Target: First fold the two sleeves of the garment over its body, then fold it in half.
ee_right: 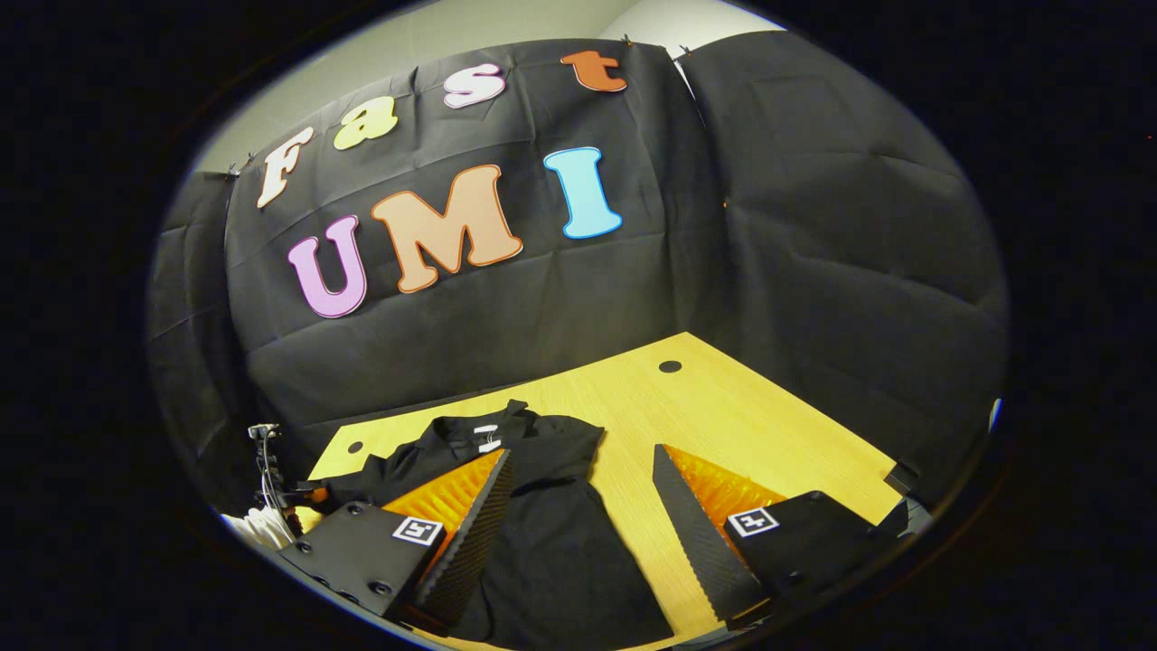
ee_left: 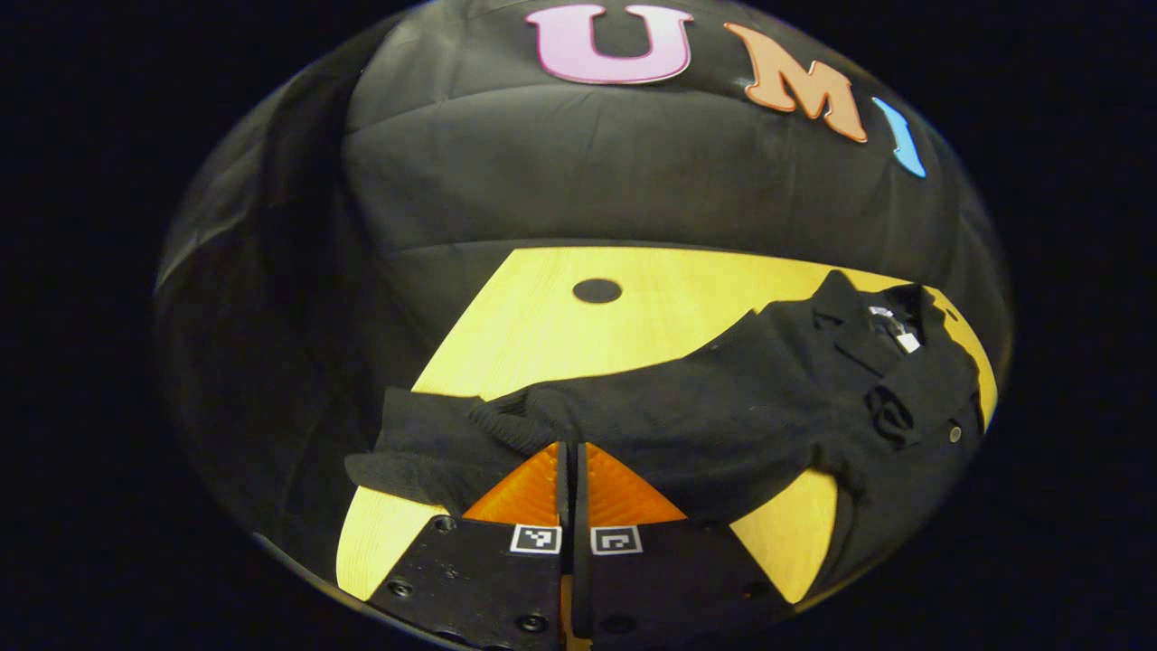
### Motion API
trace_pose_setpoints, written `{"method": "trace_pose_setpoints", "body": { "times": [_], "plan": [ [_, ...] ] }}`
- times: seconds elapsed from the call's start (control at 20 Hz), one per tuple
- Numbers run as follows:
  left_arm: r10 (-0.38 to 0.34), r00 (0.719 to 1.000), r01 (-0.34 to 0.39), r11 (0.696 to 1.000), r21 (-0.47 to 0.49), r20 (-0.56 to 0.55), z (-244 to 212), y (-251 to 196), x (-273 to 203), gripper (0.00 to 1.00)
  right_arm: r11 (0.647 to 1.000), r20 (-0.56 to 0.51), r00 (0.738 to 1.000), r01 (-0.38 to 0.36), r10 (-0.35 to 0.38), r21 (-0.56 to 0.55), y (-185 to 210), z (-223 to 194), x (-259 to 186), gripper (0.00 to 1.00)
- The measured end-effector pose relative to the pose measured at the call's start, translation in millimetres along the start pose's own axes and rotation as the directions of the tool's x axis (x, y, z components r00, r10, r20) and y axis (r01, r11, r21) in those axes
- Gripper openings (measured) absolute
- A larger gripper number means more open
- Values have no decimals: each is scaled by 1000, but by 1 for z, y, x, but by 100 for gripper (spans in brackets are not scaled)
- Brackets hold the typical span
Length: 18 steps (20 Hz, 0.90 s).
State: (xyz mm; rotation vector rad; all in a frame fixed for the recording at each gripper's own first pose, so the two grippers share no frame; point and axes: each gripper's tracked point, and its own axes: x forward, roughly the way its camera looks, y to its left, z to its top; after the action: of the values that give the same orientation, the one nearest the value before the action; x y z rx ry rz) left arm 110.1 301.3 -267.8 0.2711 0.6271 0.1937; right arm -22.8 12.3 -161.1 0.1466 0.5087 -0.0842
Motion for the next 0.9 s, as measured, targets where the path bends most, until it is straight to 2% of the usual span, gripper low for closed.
{"method": "trace_pose_setpoints", "body": {
  "times": [0.2,0.35,0.5,0.6,0.75,0.9],
  "plan": [
    [-125,985,117,991,66,123,56,-76,-22,0,1000,-22,1000,-11,11,11,0,-9,5,98],
    [-275,944,251,957,142,184,92,-170,-38,0,1000,-24,999,-21,22,13,-1,-8,6,98],
    [-396,908,360,904,232,137,87,-270,-41,0,999,-20,999,-26,27,31,-13,-5,10,98],
    [-446,891,407,869,282,86,73,-324,-45,0,999,-27,999,-21,22,49,-22,-8,10,98],
    [-448,893,414,845,339,27,52,-386,-33,0,998,-44,999,-7,10,67,-36,-17,5,98],
    [-491,871,465,810,358,-19,33,-438,-27,3,997,-59,998,13,-8,76,-49,-23,-1,98]
  ]
}}
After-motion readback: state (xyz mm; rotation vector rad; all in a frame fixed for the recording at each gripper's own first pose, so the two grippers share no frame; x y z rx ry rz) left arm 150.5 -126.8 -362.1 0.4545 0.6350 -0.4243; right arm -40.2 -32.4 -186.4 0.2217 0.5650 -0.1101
